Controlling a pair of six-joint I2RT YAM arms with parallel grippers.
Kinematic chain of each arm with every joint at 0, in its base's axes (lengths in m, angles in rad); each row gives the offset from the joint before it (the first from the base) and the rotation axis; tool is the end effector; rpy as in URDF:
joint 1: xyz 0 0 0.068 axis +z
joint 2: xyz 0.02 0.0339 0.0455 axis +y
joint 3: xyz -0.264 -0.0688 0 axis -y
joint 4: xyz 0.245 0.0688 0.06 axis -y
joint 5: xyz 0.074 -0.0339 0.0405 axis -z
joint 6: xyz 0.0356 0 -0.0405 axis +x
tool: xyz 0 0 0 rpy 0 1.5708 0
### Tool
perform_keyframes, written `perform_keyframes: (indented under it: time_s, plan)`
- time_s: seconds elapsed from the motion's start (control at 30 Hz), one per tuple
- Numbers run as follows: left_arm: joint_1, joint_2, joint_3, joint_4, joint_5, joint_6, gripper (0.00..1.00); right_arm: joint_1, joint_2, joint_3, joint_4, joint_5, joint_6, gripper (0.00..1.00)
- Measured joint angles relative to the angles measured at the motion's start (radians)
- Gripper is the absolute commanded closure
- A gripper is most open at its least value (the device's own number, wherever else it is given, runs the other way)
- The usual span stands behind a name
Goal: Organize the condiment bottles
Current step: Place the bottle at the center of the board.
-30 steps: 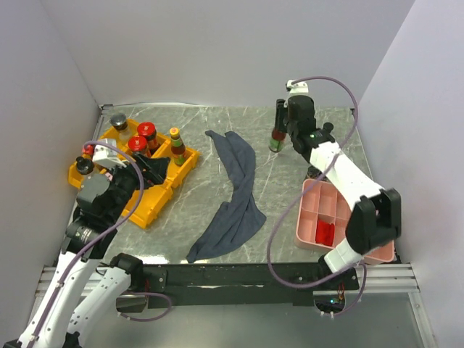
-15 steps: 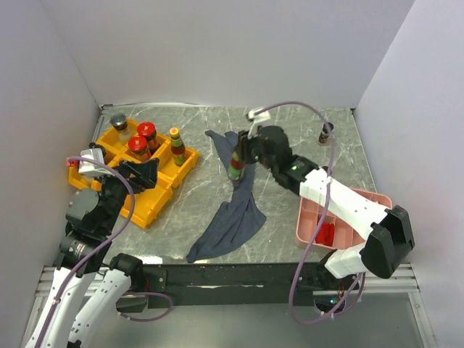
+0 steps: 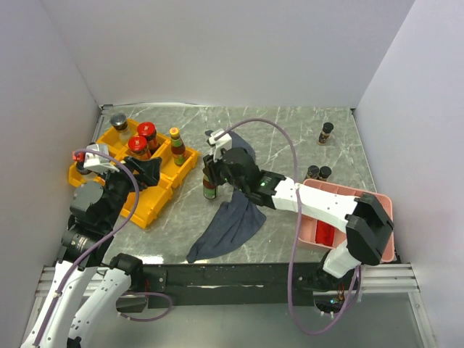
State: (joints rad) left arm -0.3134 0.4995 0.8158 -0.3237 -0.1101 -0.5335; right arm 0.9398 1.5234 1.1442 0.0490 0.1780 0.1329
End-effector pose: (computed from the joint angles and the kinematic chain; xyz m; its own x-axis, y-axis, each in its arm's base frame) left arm 0.1076 -0.0308 0.3724 -0.1087 -0.4961 -0.8614 0.1703 0.8445 -0.5078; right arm 0.2177 0.2873 0.3069 -0.2818 -0.1646 -0.9452 -0.6644 0.7442 0.0684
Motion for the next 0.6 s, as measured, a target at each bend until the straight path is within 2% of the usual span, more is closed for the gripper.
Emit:
perform_keyframes:
  time_s: [0.1,0.23,0.3,0.37,0.5,0.53,0.6]
  plan:
    - [0.001,0.0,0.0,0.0,0.0,0.0,0.03,0.017,0.027,-0.006,0.023,0.014,-0.01,0.95]
    - [0.002,0.0,0.0,0.0,0.001,0.0,0.03,0.043,0.046,-0.03,0.064,0.055,-0.038,0.8]
    - [0.003,0.0,0.0,0.0,0.001,0.0,0.03,0.056,0.056,-0.039,0.083,0.074,-0.045,0.76]
    - [0.003,0.0,0.0,0.0,0.001,0.001,0.03,0.064,0.069,-0.043,0.093,0.087,-0.049,0.63]
    - [0.003,0.0,0.0,0.0,0.002,0.002,0.03,0.071,0.085,-0.047,0.118,0.101,-0.048,0.5]
    - [0.003,0.0,0.0,0.0,0.002,0.002,0.03,0.071,0.085,-0.047,0.118,0.105,-0.048,0.41]
    - [0.003,0.0,0.0,0.0,0.001,0.002,0.03,0.071,0.085,-0.047,0.124,0.116,-0.045,0.33]
